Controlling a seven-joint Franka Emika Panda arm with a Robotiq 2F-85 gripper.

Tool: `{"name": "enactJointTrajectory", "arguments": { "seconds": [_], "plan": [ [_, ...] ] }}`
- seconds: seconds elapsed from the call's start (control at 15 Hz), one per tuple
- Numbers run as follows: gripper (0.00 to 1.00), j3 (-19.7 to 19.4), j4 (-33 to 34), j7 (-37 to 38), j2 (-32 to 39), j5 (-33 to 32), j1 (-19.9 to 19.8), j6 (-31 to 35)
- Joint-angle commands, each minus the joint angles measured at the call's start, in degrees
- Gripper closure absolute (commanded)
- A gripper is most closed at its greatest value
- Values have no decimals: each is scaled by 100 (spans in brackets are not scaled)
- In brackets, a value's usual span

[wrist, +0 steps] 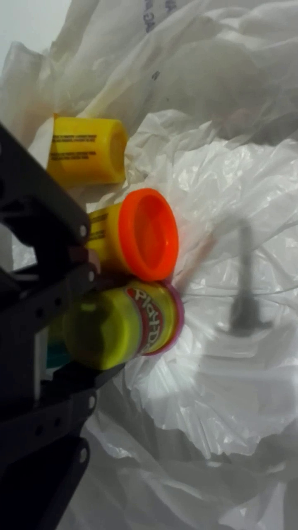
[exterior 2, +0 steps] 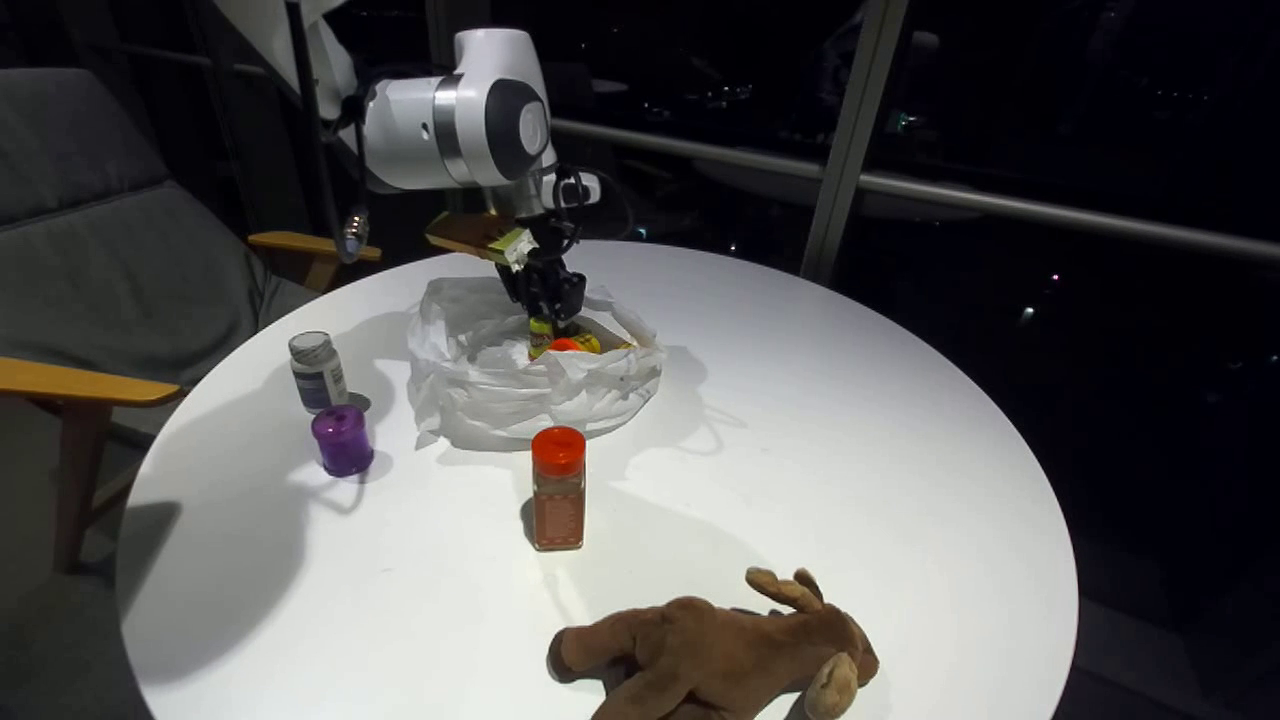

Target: Remove the deer toy and containers from the white plastic bag and place them on the table

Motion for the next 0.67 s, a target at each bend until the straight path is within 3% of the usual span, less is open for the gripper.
{"name": "enactJointTrajectory", "arguments": {
  "seconds": [0.0, 0.27, 0.6],
  "plan": [
    [82, -229, 149, 203, -26, -51, 206, -267],
    [82, -491, -497, 696, -674, -189, 547, -494],
    [82, -660, -1921, 1773, -1875, -541, 1012, -214]
  ]
}}
